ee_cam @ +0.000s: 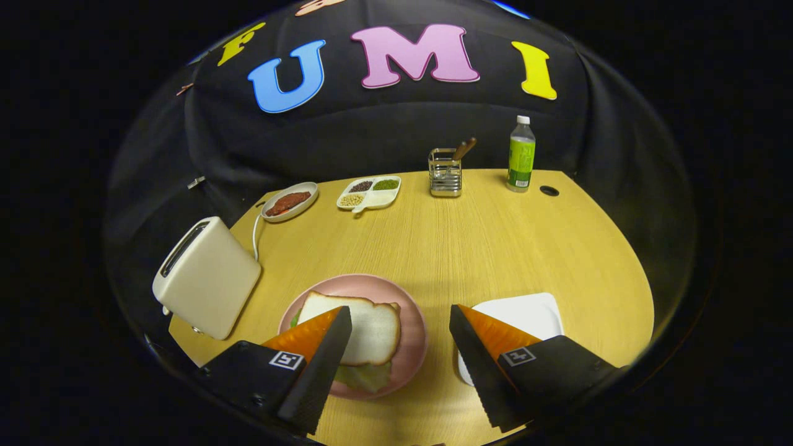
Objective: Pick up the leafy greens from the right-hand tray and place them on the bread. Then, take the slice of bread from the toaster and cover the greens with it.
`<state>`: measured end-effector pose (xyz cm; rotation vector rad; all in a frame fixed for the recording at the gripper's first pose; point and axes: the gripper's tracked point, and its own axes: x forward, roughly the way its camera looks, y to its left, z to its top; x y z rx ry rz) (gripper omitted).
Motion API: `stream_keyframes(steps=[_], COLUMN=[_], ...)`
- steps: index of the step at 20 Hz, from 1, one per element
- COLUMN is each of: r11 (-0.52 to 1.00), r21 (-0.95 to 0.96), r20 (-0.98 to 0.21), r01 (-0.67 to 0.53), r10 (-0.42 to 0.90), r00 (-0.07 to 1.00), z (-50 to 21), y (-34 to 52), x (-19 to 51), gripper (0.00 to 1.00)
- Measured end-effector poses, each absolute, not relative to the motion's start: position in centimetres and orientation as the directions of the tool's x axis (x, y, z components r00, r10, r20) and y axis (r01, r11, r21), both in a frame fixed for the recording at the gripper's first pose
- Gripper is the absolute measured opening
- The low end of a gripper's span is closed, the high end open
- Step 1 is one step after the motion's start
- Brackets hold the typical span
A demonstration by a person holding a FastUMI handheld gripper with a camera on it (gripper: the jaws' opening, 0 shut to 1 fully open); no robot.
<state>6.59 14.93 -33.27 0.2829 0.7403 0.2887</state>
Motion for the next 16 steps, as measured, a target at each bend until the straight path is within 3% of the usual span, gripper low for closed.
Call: stream_keyframes(steps=[8,16], r11=[0.903,0.957], r21=[0.341,0.087], r20=[-0.411,-0.184], r01=[-0.262,-0.277], r10=[0.394,0.288], r00=[0.822,0.940], z=[-20.5,-8.3], y=[12.3,6.8], x=[4.7,2.3], gripper=[0.99,0.98])
